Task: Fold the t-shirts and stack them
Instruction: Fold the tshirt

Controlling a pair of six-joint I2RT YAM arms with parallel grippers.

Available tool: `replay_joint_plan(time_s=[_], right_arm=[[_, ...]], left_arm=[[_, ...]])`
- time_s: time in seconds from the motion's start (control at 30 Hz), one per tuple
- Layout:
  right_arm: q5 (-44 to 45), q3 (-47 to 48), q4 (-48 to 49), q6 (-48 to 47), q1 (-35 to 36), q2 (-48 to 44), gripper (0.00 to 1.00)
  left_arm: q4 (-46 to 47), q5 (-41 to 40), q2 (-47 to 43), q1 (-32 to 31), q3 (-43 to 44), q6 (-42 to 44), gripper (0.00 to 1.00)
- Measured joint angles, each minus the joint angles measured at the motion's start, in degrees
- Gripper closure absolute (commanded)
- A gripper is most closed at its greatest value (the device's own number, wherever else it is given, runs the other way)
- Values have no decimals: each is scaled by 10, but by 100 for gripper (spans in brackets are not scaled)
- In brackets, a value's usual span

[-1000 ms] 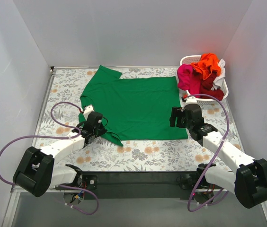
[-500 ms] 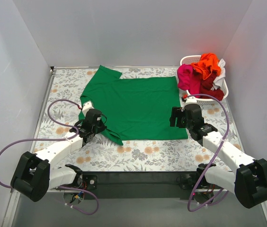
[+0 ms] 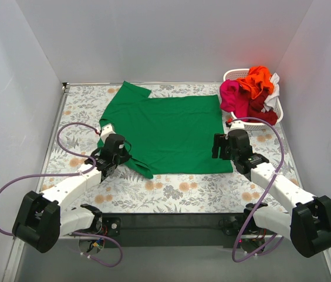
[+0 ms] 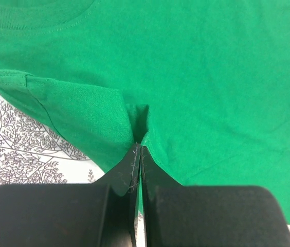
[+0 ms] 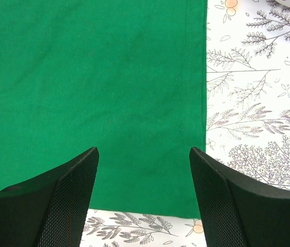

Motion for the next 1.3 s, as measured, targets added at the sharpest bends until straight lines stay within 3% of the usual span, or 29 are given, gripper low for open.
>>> replay_joint_plan(time_s=[0.47,0.63,0.8,0.97,1.3], right_arm=[[14,0,-15,-1,0,5,35],[15,0,-16,-2,0,9,35],[16,0,-16,-2,0,9,35],[16,0,-16,-2,0,9,35],[16,0,-16,-3,0,9,35]], left_arm=[[0,2,-67,31,5,2,97],[0,2,-54,32,5,0,96],[2,2,-24,33,5,1,89],[7,2,-10,33,5,3,76],[27,2,6,40,-4,5,75]])
